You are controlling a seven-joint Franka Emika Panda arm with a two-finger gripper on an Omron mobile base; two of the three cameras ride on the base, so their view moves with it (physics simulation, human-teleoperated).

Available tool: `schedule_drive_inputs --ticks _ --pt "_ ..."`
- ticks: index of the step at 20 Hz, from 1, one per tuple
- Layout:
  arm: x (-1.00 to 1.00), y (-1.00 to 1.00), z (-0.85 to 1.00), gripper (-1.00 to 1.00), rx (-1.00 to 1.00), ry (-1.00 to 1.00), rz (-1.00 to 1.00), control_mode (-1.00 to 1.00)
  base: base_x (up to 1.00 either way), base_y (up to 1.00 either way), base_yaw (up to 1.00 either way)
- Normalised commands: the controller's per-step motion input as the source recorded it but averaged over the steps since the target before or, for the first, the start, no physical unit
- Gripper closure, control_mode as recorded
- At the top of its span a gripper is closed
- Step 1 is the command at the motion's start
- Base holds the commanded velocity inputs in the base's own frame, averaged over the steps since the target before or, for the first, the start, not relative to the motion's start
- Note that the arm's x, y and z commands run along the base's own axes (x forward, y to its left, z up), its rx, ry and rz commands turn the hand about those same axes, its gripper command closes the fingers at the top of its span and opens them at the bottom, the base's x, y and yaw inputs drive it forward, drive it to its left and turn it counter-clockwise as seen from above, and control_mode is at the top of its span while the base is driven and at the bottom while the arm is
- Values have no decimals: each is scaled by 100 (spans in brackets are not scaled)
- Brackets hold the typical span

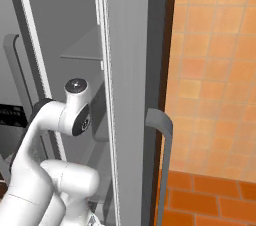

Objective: Place one lemon wedge and one steak in each tupperware on the nearby counter, to pack two identical lunches.

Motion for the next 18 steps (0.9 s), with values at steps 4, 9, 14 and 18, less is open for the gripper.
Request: schedule_drive_inputs --ticks 4,9,14,18 --pt "91 -1 18 -100 14 0 12 -100 0 0 0" --pt "100 0 0 -100 12 0 3 -100 0 0 0" --pt "92 0 -1 -100 1 0 -1 -100 0 0 0" --pt "58 0 -16 -100 -4 0 -7 -100 0 0 0"
